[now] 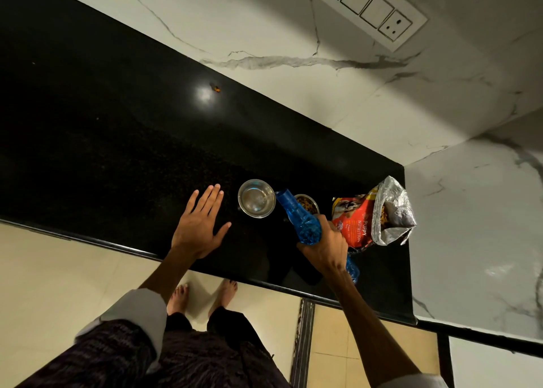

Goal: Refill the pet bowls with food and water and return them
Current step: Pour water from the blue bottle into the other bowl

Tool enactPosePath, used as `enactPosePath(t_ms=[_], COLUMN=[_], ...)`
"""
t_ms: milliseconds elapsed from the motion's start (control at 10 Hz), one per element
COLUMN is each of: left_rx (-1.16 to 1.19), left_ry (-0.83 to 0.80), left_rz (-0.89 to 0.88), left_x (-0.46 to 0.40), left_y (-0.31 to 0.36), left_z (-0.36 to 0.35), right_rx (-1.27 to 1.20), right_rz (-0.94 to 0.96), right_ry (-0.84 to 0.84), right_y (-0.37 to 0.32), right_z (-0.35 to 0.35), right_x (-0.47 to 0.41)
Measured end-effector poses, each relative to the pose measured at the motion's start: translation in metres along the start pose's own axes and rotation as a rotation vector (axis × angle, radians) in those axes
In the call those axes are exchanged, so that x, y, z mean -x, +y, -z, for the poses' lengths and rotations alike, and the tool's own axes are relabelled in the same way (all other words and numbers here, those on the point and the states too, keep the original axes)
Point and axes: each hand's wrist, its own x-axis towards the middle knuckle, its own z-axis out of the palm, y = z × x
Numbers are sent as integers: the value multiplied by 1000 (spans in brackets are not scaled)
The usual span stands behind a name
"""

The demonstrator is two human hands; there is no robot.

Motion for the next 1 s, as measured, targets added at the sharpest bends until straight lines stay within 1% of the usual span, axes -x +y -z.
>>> enactPosePath(t_ms=[1000], left_rx=[9], left_ry=[20], left_rz=[-2], left_x=[0], left_y=[0], left_z=[1], right_rx=[7], right_rz=[-4], right_ry=[-3], right_y=[-1], right_z=[5], right_x=[2])
